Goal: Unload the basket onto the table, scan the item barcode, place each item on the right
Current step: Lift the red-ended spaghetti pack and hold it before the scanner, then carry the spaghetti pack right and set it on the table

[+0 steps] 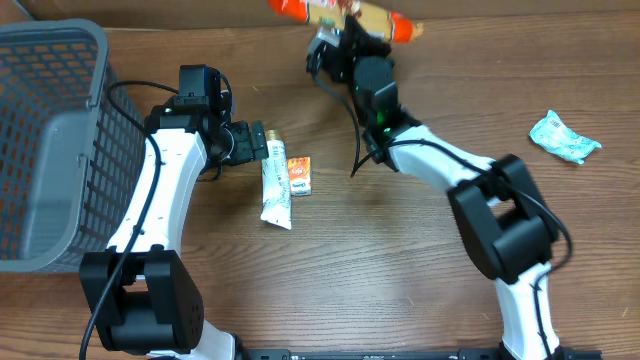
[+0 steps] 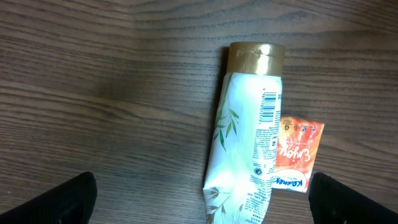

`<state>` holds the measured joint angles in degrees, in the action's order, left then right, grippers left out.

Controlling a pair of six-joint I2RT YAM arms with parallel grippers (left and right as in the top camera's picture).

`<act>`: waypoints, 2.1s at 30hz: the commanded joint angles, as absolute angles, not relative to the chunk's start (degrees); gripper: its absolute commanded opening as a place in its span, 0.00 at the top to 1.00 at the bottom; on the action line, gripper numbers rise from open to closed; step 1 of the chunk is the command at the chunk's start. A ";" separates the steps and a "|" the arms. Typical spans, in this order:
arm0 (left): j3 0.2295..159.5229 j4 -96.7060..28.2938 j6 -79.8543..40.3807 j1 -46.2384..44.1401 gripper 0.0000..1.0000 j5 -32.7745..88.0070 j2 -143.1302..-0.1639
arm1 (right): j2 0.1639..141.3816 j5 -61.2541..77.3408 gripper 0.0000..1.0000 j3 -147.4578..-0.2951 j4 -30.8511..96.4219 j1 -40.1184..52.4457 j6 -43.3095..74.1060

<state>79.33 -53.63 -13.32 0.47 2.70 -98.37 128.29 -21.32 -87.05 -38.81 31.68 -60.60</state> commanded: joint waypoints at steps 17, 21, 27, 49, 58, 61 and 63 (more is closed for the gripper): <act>79.96 -53.63 -12.23 0.36 0.00 2.33 -97.86 | 129.69 -18.48 0.96 -89.73 -40.84 32.42 -63.00; 79.96 -53.63 -12.25 0.36 0.00 2.33 -97.86 | 126.76 -21.89 0.96 -89.73 -39.83 32.51 -58.87; 79.96 -53.63 -12.25 0.36 0.00 2.33 -97.86 | 119.20 -29.17 0.96 -89.73 -33.08 31.86 -56.16; 79.96 -53.63 -12.25 0.36 0.00 2.33 -97.86 | 93.73 5.28 0.96 -85.19 60.73 4.05 -3.57; 79.96 -53.63 -12.25 0.36 0.00 2.33 -97.86 | 104.20 15.86 0.82 -78.32 55.77 -13.63 -12.51; 79.96 -53.63 -12.25 0.36 0.00 2.33 -97.86 | 105.47 17.96 0.36 -78.37 54.78 -16.67 -12.49; 79.96 -53.63 -12.25 0.36 0.00 2.33 -97.86 | 105.38 19.75 0.15 -79.09 54.83 -18.02 -12.45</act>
<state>79.33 -53.63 -13.34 0.47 2.70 -98.37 106.48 14.20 -77.47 55.05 -16.69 -11.25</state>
